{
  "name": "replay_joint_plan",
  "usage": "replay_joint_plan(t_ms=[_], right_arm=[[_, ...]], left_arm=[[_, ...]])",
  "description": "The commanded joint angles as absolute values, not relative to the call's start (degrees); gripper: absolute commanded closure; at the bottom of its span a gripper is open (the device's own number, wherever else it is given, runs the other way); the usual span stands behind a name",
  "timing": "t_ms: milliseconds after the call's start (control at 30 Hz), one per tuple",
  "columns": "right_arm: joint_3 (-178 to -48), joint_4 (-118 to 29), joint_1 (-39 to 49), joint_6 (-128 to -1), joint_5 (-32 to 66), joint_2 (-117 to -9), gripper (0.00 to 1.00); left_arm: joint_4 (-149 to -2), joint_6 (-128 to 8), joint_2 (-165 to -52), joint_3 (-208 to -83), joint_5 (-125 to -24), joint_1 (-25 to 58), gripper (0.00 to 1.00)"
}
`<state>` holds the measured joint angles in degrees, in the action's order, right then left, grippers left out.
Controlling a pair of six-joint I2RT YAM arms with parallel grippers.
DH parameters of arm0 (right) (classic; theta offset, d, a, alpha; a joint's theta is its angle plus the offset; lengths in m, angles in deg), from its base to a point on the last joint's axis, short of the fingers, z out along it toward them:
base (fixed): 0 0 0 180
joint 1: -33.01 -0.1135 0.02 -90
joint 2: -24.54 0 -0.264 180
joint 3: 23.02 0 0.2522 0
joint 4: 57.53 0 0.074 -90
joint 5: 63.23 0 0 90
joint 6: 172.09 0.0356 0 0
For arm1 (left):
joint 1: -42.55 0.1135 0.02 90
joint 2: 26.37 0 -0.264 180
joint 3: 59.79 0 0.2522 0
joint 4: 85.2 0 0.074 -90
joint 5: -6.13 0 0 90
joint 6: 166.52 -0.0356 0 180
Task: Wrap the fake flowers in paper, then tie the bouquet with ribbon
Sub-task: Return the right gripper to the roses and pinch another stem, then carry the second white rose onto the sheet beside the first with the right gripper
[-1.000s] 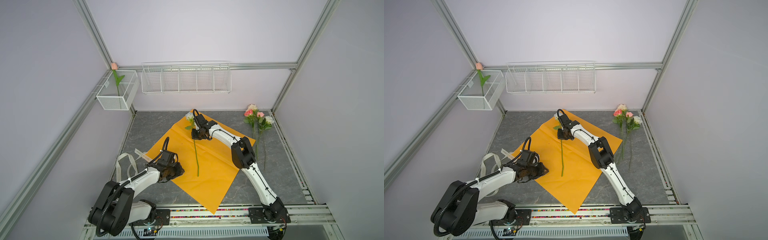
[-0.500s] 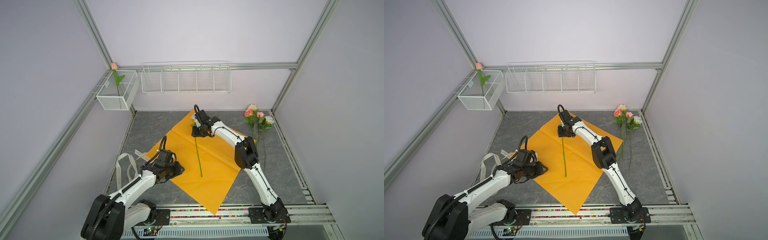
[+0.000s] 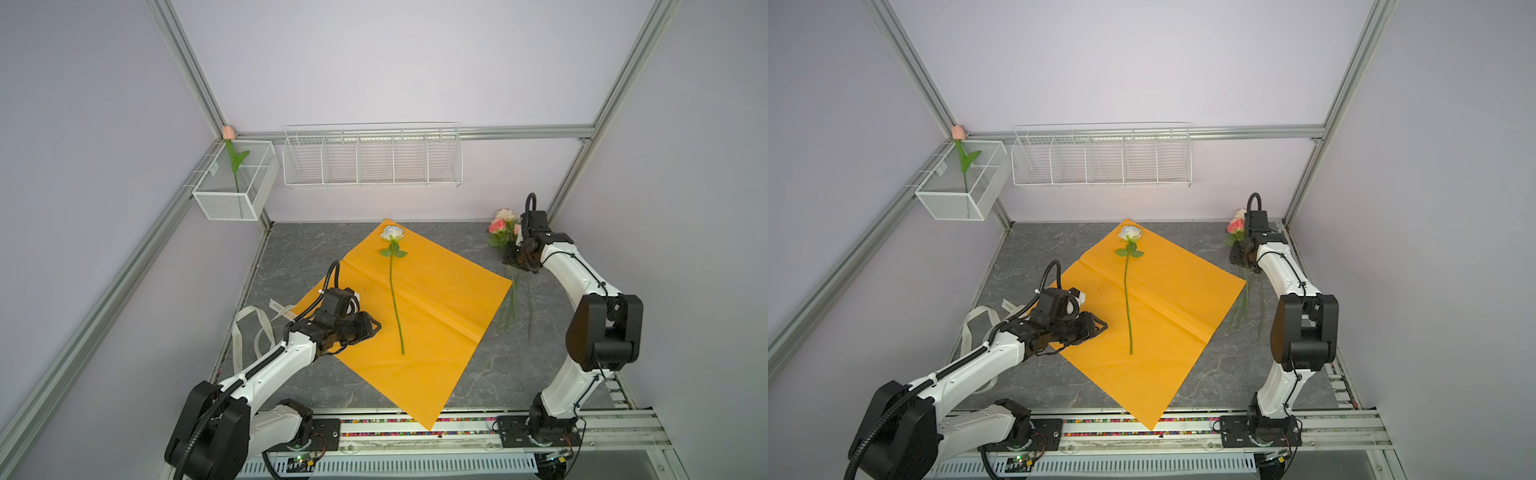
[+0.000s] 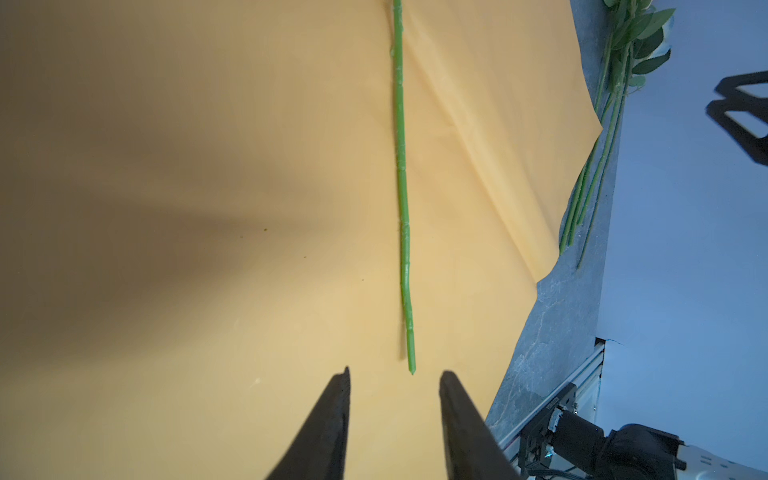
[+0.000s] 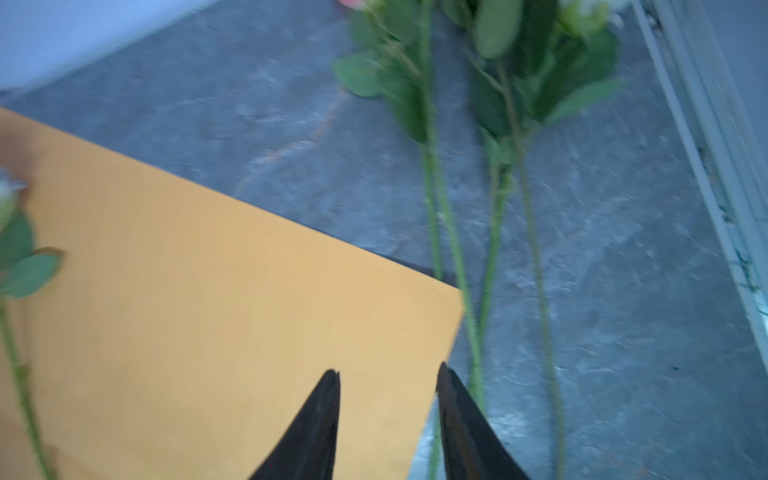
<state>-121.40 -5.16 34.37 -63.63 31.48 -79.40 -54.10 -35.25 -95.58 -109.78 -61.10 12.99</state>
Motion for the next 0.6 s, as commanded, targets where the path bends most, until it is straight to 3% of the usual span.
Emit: replay_joint_plan(t_ms=[0,300,567], right_arm=[[-122.56,-3.23,35.29,-68.06,28.8,-83.66,0.61],[-139.43,1.41,36.47,-72.07,35.22,-99.2,0.6],[-152.18,7.27,37.64,-74.92,32.99,-110.57,0.69]], left_arm=[[-56.01,-34.91,-98.13,-113.09,-61.4,11.14,0.62],[-56.64,-33.91,-101.17,-115.36,-61.61,10.03,0.6],[-56.25,-33.85,-100.87,-115.09,-63.24,10.02,0.6]])
